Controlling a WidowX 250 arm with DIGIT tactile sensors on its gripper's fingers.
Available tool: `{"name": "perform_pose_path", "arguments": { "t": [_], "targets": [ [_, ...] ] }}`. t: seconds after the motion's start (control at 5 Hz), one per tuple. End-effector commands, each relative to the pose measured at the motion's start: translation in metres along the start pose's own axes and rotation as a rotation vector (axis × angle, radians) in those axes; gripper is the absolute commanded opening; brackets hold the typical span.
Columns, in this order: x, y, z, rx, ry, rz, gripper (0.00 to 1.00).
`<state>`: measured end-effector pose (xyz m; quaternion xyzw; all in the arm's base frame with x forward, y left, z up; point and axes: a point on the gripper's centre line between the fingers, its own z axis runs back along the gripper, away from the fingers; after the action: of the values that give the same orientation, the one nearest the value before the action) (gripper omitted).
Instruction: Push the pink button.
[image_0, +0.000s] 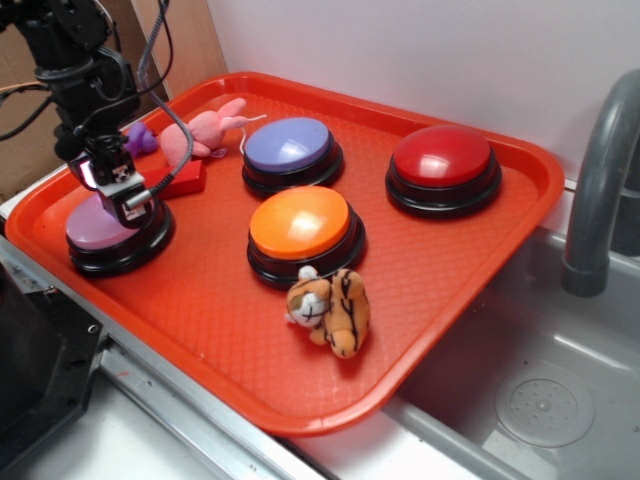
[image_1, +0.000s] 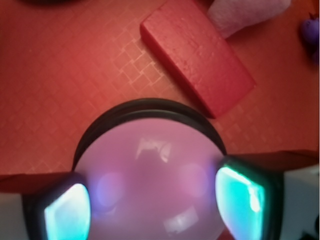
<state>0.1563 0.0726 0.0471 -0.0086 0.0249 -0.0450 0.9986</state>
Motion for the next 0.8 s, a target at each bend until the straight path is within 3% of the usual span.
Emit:
{"name": "perform_pose_path", "arguments": {
  "t": [0.0,0.6],
  "targets": [
    [0.002,0.012,0.041,-0.024,-0.069,0.068,1.00],
    [-0.009,0.011,0.073,0.000,-0.098,0.114,1.00]
  ]
}}
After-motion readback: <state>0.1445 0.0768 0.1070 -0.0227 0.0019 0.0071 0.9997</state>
